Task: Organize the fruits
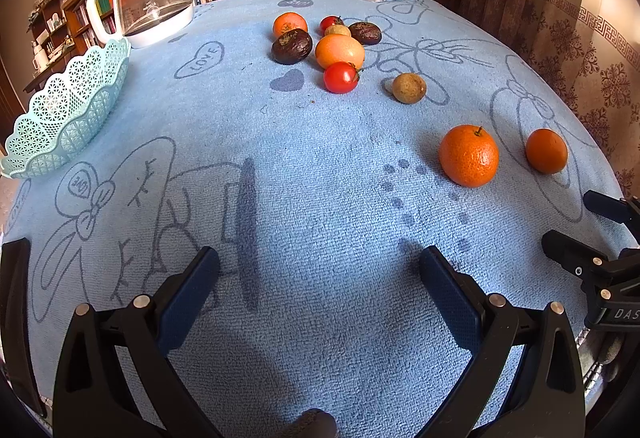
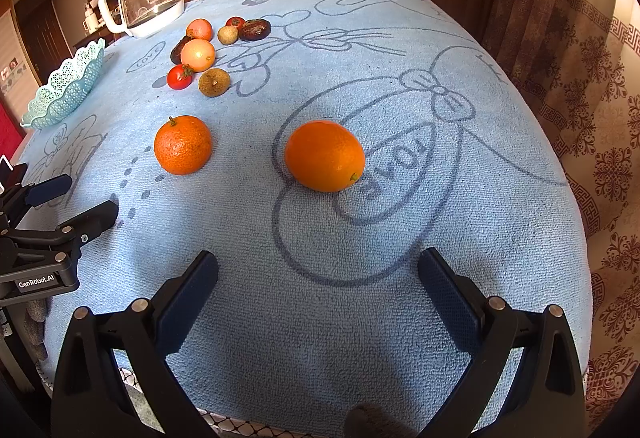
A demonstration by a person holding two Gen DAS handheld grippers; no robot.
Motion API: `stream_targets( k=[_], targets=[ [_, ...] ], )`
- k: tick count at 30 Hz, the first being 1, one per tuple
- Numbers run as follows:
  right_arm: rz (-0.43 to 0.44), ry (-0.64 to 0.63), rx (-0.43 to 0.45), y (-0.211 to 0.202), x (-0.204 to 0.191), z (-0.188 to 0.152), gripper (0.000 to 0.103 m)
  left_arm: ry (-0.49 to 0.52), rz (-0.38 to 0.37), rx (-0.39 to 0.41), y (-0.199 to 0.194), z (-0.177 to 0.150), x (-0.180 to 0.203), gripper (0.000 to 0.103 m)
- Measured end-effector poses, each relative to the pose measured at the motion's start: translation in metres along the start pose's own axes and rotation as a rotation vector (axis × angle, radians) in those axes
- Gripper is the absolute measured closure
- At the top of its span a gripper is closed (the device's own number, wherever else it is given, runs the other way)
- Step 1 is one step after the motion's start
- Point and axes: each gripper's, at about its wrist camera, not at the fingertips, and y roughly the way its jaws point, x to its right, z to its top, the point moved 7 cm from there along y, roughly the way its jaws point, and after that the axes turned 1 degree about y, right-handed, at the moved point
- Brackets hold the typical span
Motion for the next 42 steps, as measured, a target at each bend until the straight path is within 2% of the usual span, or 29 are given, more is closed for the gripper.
stream_targets(
  k=[23, 42],
  targets=[
    [-0.009, -0.012, -0.032, 0.0033, -0.0022, 0.0023, 0.005, -0.004, -0.021, -0.015, 0.0015, 0.0007, 0.0003, 0.002],
    [-0.002, -0.004, -0.015, 0.0017, -0.0012, 0.001, 0.005, 0.001, -0.019, -0.013, 0.0013, 0.0004, 0.0007, 0.002]
  ],
)
